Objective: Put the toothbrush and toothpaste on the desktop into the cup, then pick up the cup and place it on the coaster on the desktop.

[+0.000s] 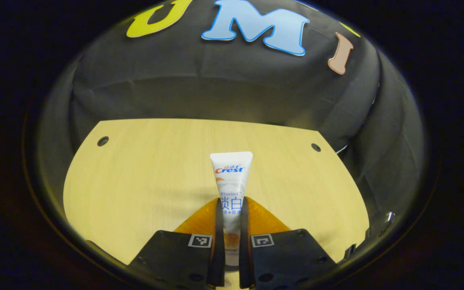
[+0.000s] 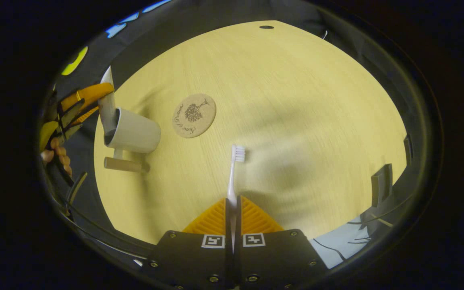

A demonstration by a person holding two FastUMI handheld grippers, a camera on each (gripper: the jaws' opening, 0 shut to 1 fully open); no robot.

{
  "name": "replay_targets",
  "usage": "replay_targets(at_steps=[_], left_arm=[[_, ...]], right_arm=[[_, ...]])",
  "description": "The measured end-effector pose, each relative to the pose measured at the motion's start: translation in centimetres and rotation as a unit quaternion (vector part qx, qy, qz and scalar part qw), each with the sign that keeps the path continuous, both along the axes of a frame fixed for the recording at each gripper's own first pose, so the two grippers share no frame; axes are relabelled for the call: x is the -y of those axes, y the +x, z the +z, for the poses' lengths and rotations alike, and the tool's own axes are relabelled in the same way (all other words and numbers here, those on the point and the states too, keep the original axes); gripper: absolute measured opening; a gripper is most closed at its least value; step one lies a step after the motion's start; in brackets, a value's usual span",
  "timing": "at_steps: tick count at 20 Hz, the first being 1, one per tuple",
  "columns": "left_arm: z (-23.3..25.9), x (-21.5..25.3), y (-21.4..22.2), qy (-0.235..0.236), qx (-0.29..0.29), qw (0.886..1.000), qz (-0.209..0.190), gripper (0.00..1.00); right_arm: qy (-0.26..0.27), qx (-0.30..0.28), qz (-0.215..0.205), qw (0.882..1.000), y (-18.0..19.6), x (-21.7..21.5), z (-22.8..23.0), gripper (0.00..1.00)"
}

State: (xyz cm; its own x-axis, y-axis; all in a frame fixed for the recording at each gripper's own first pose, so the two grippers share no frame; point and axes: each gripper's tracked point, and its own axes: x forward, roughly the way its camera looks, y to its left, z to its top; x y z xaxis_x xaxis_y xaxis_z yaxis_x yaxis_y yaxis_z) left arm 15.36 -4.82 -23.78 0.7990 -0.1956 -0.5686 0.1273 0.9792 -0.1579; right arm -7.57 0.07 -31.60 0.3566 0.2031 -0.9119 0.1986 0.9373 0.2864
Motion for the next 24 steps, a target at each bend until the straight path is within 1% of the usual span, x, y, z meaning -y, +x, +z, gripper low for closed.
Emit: replay_targets(at_steps=[3,5,6,8,10,11,12,15,17,24], left_arm=[[-0.2,0.1,-0.5,0.008,0.024,1.000,0.002,0.20],[-0.5,0.0,-1.0,0.017,0.034,0.999,0.004,0.22],[-1.0,0.1,-1.3,0.022,0.035,0.999,0.002,0.26],[-1.4,0.3,-2.0,0.023,0.037,0.999,0.002,0.31],[-2.2,-0.1,-2.8,0.021,0.029,0.999,0.008,0.33],[-2.6,-0.2,-3.3,0.015,0.020,1.000,0.010,0.50],[-2.4,-0.2,-3.1,0.015,0.030,0.999,0.011,0.55],[-2.1,-0.3,-3.5,0.012,0.029,0.999,0.008,0.58],[-1.9,-0.5,-4.2,0.004,0.027,1.000,0.012,0.58],[-0.9,-1.9,-7.8,-0.016,0.026,0.999,0.017,0.57]], right_arm=[[0.004,0.004,-0.004,1.000,0.4,0.0,0.3,0.02],[0.004,0.009,-0.005,1.000,0.7,0.1,0.6,0.02],[0.004,0.010,-0.005,1.000,0.8,0.1,0.7,0.02],[0.004,0.014,-0.006,1.000,1.0,0.2,1.1,0.02],[0.005,0.017,-0.006,1.000,1.1,0.3,1.3,0.02],[0.006,0.018,-0.005,1.000,1.1,0.2,1.4,0.02],[0.006,0.020,-0.004,1.000,1.2,0.1,1.5,0.02],[0.009,0.031,-0.002,0.999,1.7,-0.1,2.1,0.02],[0.012,0.040,-0.003,0.999,2.3,-0.3,3.0,0.02],[0.021,0.083,-0.007,0.996,6.3,-1.3,6.0,0.02]])
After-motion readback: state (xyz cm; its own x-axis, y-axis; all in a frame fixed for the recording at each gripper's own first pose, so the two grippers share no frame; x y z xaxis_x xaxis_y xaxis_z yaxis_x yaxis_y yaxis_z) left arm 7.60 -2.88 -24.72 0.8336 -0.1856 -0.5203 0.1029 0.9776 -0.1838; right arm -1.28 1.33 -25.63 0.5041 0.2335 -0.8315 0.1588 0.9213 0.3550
